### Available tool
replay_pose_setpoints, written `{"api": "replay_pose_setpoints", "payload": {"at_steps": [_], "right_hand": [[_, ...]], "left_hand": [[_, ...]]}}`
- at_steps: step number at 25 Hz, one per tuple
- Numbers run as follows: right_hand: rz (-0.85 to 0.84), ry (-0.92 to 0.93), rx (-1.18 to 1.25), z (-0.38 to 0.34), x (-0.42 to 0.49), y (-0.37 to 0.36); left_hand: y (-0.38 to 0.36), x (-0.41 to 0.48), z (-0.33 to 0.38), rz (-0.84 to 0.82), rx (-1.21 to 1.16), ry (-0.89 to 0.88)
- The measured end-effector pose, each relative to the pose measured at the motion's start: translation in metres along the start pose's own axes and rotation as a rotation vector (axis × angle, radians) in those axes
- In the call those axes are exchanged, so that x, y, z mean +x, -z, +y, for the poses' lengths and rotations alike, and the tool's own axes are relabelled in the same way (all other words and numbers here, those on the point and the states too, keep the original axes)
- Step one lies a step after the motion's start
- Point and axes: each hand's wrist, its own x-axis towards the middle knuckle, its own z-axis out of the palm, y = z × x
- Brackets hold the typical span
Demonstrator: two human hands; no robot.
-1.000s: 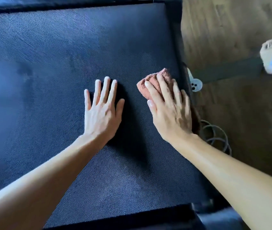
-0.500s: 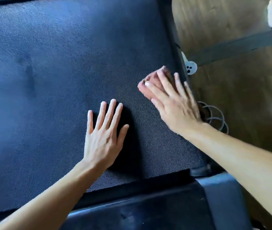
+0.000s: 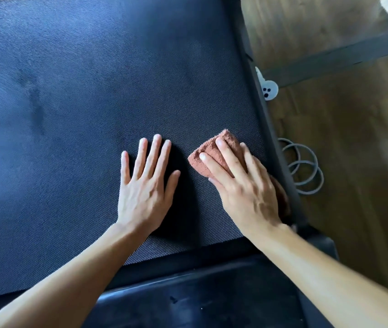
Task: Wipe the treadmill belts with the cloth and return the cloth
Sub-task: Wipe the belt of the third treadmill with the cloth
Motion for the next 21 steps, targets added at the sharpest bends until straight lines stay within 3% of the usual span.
{"api": "replay_pose_setpoints", "payload": {"at_steps": [4, 9, 21], "right_hand": [[0.000, -0.041, 0.144, 0.004, 0.002, 0.007], [-0.112, -0.235, 0.382, 0.018, 0.008, 0.082], [-0.113, -0.471, 0.578, 0.056, 0.057, 0.485]], "left_hand": [[0.012, -0.003, 0.010, -0.043, -0.090, 0.059], [0.075, -0.008, 0.039, -0.079, -0.111, 0.004], [0.470, 0.018, 0.186, -0.032, -0.047, -0.238]]}}
